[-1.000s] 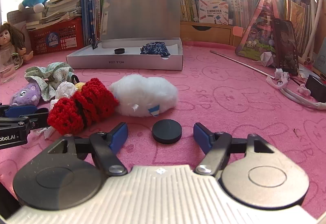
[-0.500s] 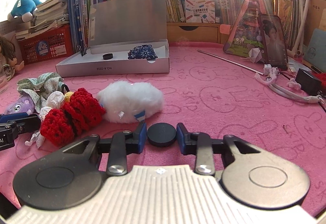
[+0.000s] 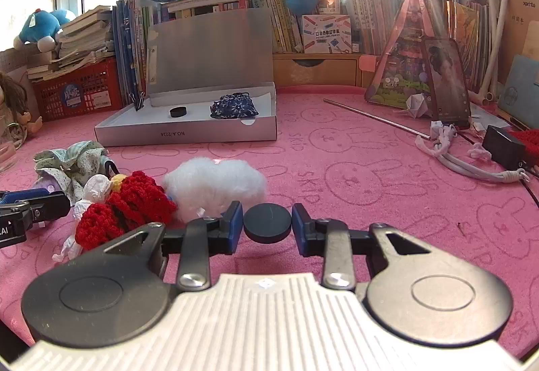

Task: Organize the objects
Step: 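Close the left tool on the black cap while the right tool holds the disc, then carry the disc in the right tool and cap in the left tool toward the box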

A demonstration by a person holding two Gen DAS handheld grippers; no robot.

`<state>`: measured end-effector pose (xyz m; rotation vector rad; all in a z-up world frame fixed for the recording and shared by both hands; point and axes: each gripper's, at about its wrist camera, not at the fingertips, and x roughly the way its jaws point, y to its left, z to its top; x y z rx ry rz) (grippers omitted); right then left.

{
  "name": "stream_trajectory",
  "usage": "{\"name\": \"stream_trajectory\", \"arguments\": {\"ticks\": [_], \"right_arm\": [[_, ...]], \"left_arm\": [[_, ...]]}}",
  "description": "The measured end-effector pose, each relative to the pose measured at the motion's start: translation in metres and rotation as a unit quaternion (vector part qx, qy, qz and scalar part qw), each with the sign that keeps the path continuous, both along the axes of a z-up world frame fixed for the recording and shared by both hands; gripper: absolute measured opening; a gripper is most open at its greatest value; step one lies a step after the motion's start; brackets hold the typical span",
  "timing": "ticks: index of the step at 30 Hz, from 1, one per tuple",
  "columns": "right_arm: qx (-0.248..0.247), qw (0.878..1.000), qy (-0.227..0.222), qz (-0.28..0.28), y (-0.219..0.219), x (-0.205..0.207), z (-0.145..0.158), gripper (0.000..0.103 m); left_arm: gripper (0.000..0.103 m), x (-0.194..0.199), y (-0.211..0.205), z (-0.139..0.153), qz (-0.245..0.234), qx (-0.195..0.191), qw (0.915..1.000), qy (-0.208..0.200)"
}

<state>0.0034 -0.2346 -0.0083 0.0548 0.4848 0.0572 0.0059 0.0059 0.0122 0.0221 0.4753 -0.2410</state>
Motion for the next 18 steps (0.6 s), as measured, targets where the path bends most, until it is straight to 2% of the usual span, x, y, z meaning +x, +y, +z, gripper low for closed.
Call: {"name": "stream_trajectory", "arguments": {"ticks": [18], "right_arm": [[0.015,1.0,-0.017,0.002,-0.002,0.002,0.016,0.037]], "left_arm": [[0.038,0.011,-0.01,0.012,-0.008,-0.002,0.9999,-0.01]]}}
